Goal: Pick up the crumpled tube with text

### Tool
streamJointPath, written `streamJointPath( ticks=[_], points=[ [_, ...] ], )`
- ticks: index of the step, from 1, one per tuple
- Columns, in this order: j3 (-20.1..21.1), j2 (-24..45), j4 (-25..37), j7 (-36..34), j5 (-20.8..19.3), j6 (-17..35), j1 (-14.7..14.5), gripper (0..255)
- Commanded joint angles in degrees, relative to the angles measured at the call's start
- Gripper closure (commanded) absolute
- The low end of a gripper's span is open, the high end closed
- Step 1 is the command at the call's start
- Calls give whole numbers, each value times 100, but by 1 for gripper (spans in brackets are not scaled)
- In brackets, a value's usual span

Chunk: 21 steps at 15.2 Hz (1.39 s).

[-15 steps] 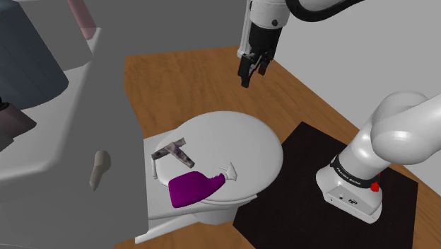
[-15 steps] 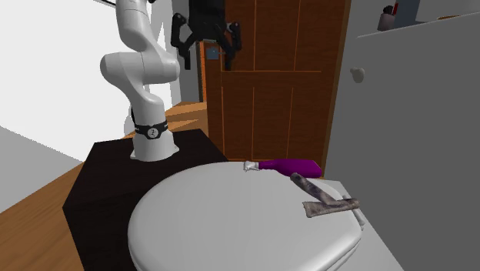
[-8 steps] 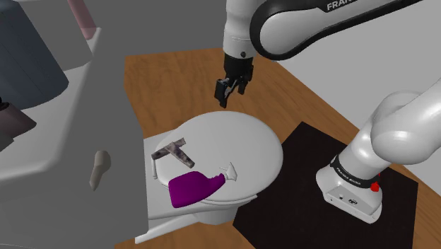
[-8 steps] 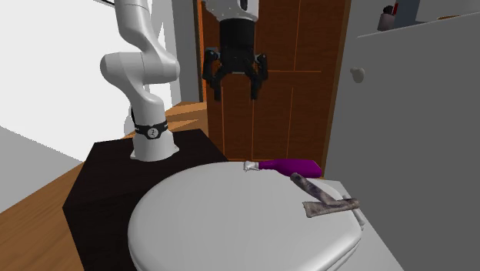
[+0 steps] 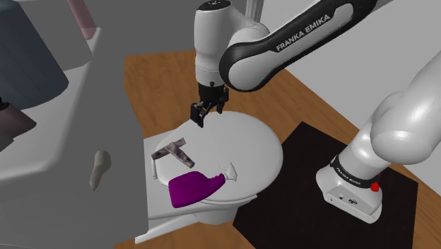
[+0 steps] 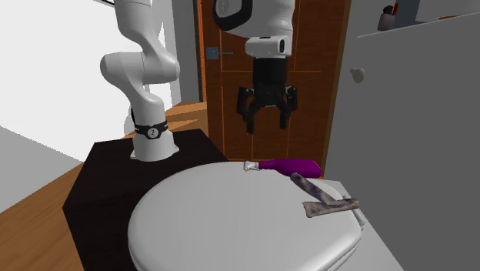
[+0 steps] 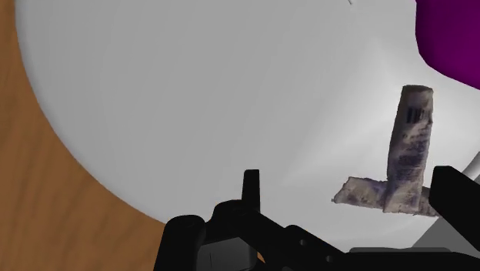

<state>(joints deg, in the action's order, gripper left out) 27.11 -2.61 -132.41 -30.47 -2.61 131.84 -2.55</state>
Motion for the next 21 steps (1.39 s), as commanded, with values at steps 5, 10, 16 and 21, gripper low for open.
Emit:
streamJointPath(
  ticks=[5, 10, 16, 21],
  points=[
    [84, 1493, 792, -1080, -957, 458, -287, 0],
    [-149, 2656, 1652, -1729, -1593, 599, -762, 0],
    [-362, 3296, 2018, -1999, -1899, 824, -1035, 0],
    [-461, 3506, 2038, -2087, -2025, 1004, -1108, 0]
  ],
)
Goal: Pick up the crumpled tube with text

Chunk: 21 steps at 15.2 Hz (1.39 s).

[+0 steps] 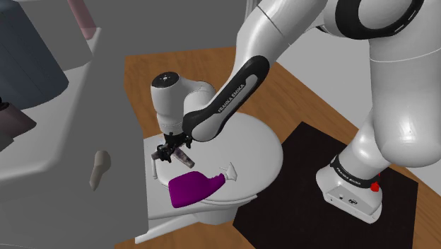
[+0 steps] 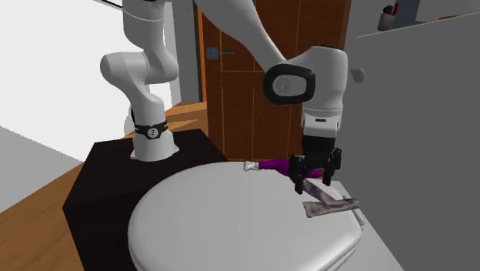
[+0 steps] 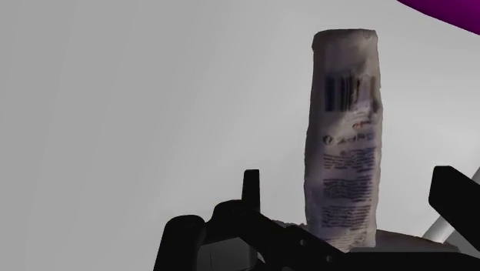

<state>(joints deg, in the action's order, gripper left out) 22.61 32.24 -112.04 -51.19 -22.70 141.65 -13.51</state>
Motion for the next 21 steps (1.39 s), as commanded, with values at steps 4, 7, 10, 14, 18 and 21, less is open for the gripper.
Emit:
streamJointPath(
  ticks=[4, 7, 10, 14, 18, 21],
  points=[
    [-8, 12, -8, -9, -11, 22, -5, 255],
    [-8, 12, -8, -9, -11, 22, -4, 255],
    [-11, 22, 1, -15, -15, 22, -11, 255],
    [100, -213, -21, 84, 125, -179, 70, 255],
    [204, -438, -23, 184, 270, -389, 146, 255],
    [276, -602, -11, 259, 378, -551, 198, 255]
  ],
)
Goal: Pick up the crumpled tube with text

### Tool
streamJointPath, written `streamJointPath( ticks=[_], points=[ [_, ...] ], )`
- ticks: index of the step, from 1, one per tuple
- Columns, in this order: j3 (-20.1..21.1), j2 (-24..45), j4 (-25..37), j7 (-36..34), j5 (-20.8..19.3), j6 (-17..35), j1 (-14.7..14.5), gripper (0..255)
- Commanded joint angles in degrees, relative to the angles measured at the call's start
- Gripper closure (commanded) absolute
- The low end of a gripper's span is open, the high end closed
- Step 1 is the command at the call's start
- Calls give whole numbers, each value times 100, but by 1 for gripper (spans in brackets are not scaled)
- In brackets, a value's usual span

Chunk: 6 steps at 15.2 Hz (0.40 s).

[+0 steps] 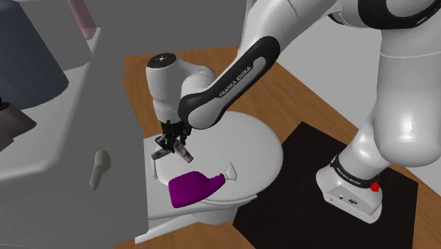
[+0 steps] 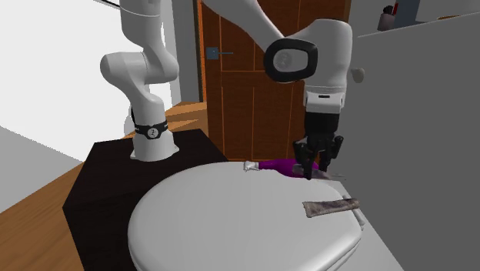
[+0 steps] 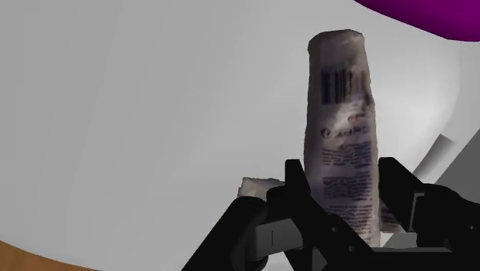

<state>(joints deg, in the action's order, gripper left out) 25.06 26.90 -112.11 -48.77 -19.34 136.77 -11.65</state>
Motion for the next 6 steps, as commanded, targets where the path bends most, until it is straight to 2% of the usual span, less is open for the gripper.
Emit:
streamJointPath(
  ticks=[1, 6],
  points=[
    [54, -121, 3, 42, 78, -117, 29, 255],
    [122, -285, 32, 120, 191, -294, 78, 255]
  ],
)
